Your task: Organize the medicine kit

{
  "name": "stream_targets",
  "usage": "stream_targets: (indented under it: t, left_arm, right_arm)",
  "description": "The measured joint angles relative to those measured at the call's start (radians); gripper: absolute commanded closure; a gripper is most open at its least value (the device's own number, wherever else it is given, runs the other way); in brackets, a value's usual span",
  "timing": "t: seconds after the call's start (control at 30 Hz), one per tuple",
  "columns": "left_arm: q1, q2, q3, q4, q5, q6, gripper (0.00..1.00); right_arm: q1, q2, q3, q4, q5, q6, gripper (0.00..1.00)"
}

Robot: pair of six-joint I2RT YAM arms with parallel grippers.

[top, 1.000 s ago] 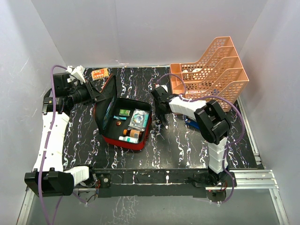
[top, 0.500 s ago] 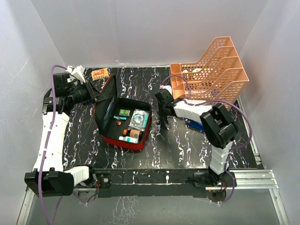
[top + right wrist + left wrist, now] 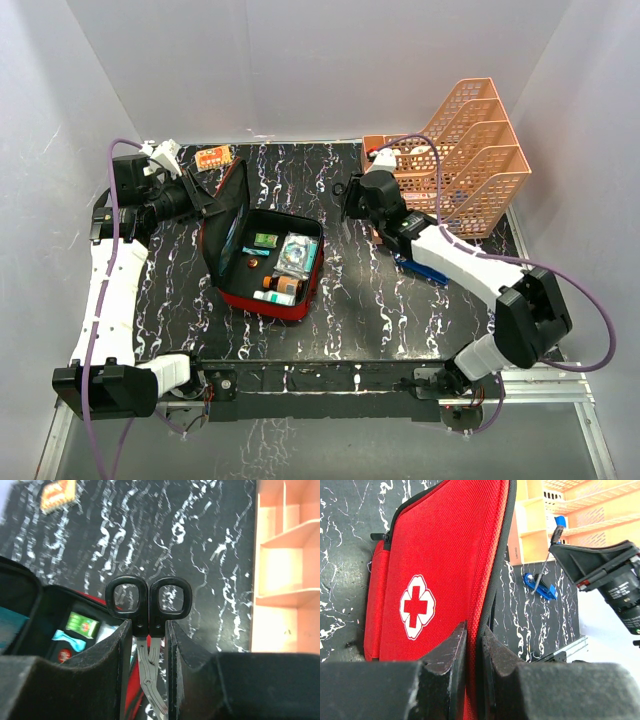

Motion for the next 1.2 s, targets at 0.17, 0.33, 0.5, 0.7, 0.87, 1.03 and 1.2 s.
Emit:
stream_targets:
  t: [0.17, 0.33, 0.5, 0.7, 0.87, 1.03, 1.2]
  left_arm:
    - [0.000, 0.000, 0.000, 0.003, -0.009, -0.008, 0.94]
    - [0.000, 0.000, 0.000, 0.005, -0.024, -0.011, 0.87]
    - [0.000, 0.000, 0.002, 0.005, -0.043, -0.007, 0.74]
    - [0.000, 0.000, 0.009, -0.020, -0.095, 0.007, 0.66]
    - [0.000, 0.000, 0.025, -0.061, -0.146, 0.019, 0.66]
    - [0.000, -0.008, 0.035, -0.099, -0.192, 0.029, 0.64]
    - [0.000, -0.035, 0.037, -0.147, -0.227, 0.039, 0.67]
  right_arm:
    - [0.012, -0.056, -0.017, 0.068, -0.032, 0.047, 0.83]
    - [0.061, -0.094, -0.061, 0.169, -0.050, 0.101, 0.82]
    - [0.120, -0.091, -0.060, 0.273, -0.050, 0.145, 0.82]
    - [0.186, 0.012, 0.067, 0.409, -0.047, 0.171, 0.82]
    - [0.237, 0.120, 0.189, 0.505, -0.042, 0.177, 0.82]
    - [0.283, 0.215, 0.294, 0.572, -0.042, 0.180, 0.82]
    - [0.320, 0.288, 0.383, 0.613, -0.043, 0.190, 0.82]
